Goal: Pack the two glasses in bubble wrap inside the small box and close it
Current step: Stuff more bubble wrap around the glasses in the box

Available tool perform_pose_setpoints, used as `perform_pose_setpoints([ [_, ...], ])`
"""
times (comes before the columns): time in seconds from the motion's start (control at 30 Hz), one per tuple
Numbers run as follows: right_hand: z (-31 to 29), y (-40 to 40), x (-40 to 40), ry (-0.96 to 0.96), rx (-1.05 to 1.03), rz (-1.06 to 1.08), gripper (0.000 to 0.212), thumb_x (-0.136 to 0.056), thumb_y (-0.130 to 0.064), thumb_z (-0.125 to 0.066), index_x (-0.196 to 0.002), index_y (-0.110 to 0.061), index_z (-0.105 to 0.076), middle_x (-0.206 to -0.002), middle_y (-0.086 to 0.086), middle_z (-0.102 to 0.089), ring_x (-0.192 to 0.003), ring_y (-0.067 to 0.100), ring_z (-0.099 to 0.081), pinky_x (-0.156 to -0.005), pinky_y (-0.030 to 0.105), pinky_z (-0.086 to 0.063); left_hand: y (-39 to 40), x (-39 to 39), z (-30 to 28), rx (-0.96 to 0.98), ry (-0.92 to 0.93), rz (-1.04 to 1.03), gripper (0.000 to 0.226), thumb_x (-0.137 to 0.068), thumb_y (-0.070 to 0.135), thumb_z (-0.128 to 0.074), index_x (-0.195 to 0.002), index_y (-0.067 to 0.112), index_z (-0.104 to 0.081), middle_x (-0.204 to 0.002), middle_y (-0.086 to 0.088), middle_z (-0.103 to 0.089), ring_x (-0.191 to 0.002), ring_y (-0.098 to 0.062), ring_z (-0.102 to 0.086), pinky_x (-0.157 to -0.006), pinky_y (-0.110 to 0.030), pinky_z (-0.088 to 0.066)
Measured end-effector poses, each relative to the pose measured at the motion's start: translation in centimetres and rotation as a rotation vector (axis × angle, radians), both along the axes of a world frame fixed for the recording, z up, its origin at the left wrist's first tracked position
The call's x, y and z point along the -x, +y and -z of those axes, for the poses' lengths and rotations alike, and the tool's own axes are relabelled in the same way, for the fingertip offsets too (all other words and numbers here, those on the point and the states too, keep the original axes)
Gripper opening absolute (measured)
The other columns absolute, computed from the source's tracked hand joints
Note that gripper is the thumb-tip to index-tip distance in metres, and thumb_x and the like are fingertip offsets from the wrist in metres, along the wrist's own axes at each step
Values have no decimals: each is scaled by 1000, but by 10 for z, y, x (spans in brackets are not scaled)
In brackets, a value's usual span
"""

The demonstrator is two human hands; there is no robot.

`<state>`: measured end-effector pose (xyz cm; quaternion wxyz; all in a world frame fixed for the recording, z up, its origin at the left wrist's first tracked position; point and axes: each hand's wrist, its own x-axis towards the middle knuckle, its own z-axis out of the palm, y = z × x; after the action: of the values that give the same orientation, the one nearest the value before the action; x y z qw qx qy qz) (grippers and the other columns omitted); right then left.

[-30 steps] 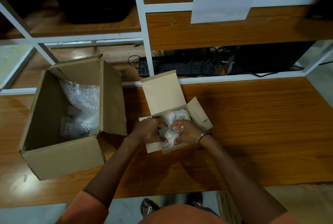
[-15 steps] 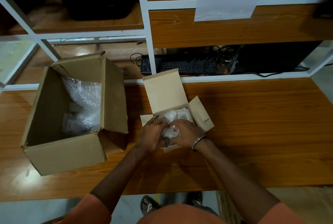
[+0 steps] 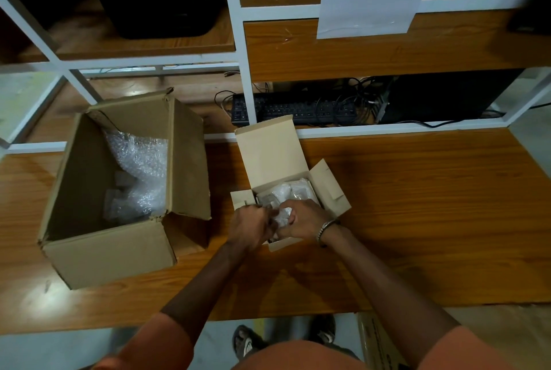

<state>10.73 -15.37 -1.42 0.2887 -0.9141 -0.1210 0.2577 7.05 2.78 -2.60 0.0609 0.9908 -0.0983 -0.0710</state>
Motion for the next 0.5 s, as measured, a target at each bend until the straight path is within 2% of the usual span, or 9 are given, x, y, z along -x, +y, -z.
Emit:
perform_pose_setpoints([
  [0.13,7,6,6,-88,33,40,72,-68,-49,-85,-133,-32,-59,-113,1,-71,-101,23,-66,-75,29,-52,2,-3,0,24,72,24,44,-103,42,-56,-146,35,-56,-130,-6,-71,-114,-24,-69,-92,-39,-59],
  [0.23,8,9,9,-123,65,50,69,-69,-49,-83,-132,-32,-58,-121,4,-68,-106,26,-64,-77,31,-54,11,-10,-5,135,207,97,54,-99,37,-64,-152,29,-52,-144,-8,-64,-129,-26,-63,-104,-42,-55],
  [0.33,6,14,12,-183,117,44,69,-74,-52,-81,-135,-30,-57,-124,8,-67,-109,29,-64,-82,35,-56,19,-6,-9,171,220,142,67,-95,36,-72,-156,25,-48,-160,-5,-49,-149,-26,-44,-121,-39,-40],
  [0.4,8,14,14,-188,102,53,69,-75,-50,-82,-135,-27,-60,-122,7,-70,-108,28,-66,-84,35,-57,20,-3,-10,198,170,120,69,-94,39,-75,-156,26,-48,-163,-3,-45,-153,-24,-37,-124,-36,-33],
  [0.47,7,10,10,-121,59,63,68,-73,-44,-86,-134,-25,-63,-121,6,-72,-106,25,-67,-86,35,-57,16,1,-10,198,121,60,68,-93,39,-75,-155,28,-48,-164,-2,-43,-155,-24,-32,-125,-36,-27],
  [0.5,4,6,5,-76,49,53,68,-72,-39,-87,-134,-24,-64,-121,6,-72,-106,24,-68,-88,35,-57,14,2,-10,170,100,28,66,-94,40,-73,-154,27,-49,-164,-2,-43,-156,-24,-29,-127,-37,-19],
])
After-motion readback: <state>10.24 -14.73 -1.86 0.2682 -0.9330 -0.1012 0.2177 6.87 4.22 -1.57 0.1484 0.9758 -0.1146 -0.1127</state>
